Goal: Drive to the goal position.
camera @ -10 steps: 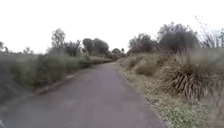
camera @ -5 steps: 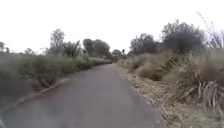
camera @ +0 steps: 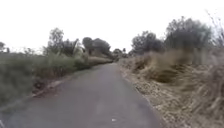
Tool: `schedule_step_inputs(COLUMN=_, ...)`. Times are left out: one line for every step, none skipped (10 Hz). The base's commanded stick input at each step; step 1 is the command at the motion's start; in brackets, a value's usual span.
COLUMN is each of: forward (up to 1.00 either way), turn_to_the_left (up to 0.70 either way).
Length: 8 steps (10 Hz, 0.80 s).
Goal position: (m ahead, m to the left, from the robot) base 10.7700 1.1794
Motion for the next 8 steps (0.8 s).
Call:
schedule_step_inputs(forward=1.0, turn_to_the_left=0.0)
schedule_step_inputs(forward=1.0, turn_to_the_left=0.0)
schedule_step_inputs(forward=1.0, turn_to_the_left=0.0)
schedule_step_inputs(forward=1.0, turn_to_the_left=0.0)
schedule_step_inputs(forward=1.0, turn_to_the_left=0.0)
schedule_step_inputs(forward=1.0, turn_to_the_left=0.0)
schedule_step_inputs(forward=1.0, turn_to_the_left=0.0)
schedule_step_inputs(forward=1.0, turn_to_the_left=0.0)
